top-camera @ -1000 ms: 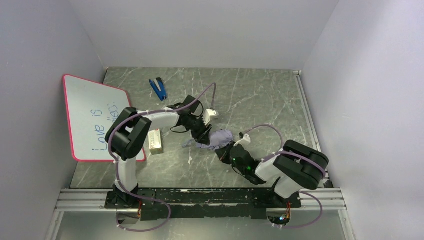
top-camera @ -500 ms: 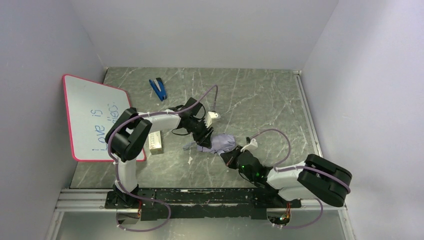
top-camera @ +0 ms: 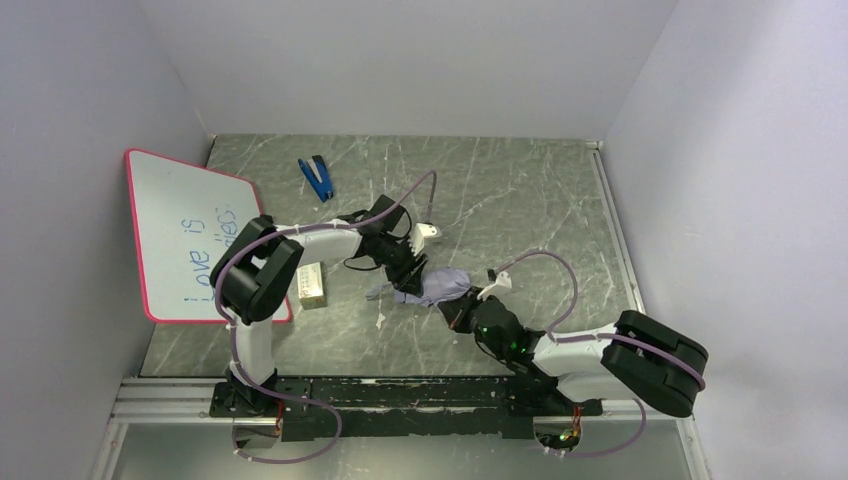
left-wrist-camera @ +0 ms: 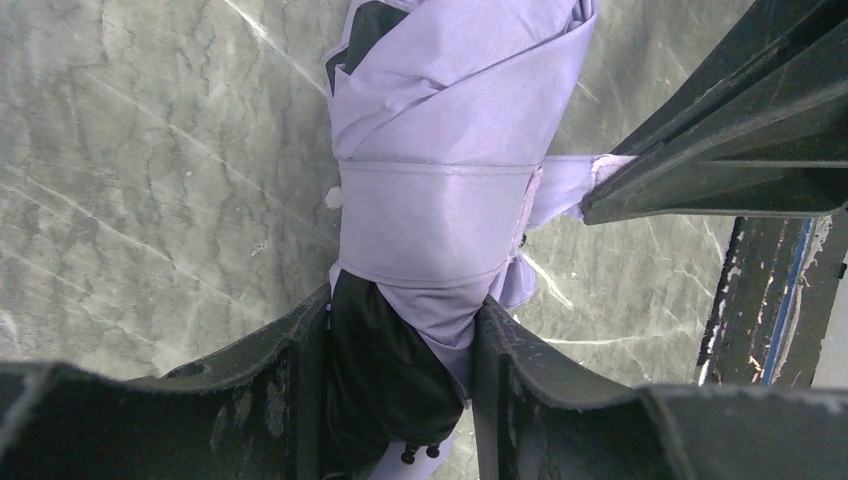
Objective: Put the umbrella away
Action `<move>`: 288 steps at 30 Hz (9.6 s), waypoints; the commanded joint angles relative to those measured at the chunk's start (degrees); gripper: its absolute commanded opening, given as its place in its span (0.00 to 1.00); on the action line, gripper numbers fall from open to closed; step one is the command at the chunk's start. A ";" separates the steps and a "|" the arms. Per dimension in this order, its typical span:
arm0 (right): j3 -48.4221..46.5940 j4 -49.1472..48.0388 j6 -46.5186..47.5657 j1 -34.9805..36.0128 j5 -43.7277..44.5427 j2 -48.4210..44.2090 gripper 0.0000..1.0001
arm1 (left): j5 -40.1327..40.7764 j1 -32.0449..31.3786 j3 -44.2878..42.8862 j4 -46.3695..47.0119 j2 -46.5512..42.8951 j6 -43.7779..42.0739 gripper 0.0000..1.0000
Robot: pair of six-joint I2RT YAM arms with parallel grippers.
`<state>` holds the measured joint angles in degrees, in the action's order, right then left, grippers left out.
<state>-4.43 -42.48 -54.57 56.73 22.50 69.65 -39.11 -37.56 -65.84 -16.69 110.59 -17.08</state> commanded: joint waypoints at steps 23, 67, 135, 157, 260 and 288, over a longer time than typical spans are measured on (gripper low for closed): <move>-7.46 -15.75 -2.10 -1.73 -0.09 5.24 0.00 | 23.80 -0.48 2.15 -2.38 5.07 -4.25 0.05; -9.49 -24.41 -6.36 -8.87 -5.16 18.19 0.17 | 24.08 -1.59 1.96 -3.26 6.18 -5.07 0.05; -15.79 3.18 7.89 -10.06 -5.26 13.12 0.00 | 23.64 -1.70 1.99 -3.35 5.61 -5.68 0.05; -19.09 17.16 6.53 -10.24 2.73 15.89 0.00 | 23.82 -1.90 2.30 -3.32 5.34 -6.19 0.05; -45.04 60.60 35.02 -29.83 0.67 9.40 0.51 | 59.47 -9.09 7.73 2.85 -21.83 23.06 0.65; -33.82 69.70 28.29 -29.87 -6.99 -38.51 1.00 | 77.33 -4.52 19.72 -16.11 -74.69 37.39 0.97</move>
<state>-40.73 27.99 -23.22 27.00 18.13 32.67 37.17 -42.11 -49.41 -32.21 40.45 17.72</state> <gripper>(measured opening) 0.997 0.968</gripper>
